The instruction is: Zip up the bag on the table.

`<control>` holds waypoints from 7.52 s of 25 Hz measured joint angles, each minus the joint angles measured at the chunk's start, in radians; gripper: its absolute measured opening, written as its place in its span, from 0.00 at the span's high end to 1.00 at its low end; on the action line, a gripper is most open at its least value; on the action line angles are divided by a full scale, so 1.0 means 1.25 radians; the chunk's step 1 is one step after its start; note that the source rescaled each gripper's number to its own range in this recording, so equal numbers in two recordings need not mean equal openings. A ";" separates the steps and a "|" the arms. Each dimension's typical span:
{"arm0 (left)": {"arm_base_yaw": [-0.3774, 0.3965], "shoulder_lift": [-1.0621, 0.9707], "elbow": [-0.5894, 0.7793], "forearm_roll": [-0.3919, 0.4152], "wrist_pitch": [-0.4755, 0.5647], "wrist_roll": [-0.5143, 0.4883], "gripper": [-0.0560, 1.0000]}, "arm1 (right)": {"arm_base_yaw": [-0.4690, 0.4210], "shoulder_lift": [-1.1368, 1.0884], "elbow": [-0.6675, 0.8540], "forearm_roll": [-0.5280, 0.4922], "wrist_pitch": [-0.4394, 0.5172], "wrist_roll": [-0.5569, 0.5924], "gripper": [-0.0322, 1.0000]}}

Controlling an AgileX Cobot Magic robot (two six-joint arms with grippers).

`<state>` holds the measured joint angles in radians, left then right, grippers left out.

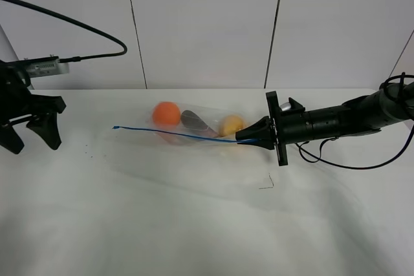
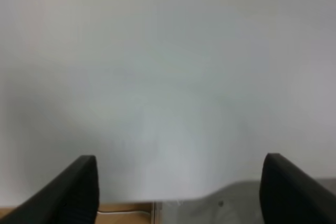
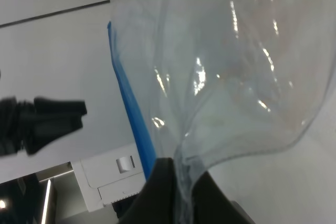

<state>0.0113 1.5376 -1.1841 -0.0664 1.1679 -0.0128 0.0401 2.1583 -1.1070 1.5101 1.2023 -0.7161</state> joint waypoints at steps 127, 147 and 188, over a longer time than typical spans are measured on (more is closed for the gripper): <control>0.000 -1.231 0.553 0.073 -0.094 0.002 0.05 | -0.002 -1.042 0.335 -1.191 -0.086 0.544 0.00; 0.000 -1.231 0.553 0.073 -0.094 0.002 0.05 | -0.002 -1.632 0.488 -1.191 -0.137 0.560 0.00; 0.000 -1.231 0.553 0.073 -0.094 0.002 0.05 | -0.037 -1.726 0.491 -1.190 -0.137 0.563 0.00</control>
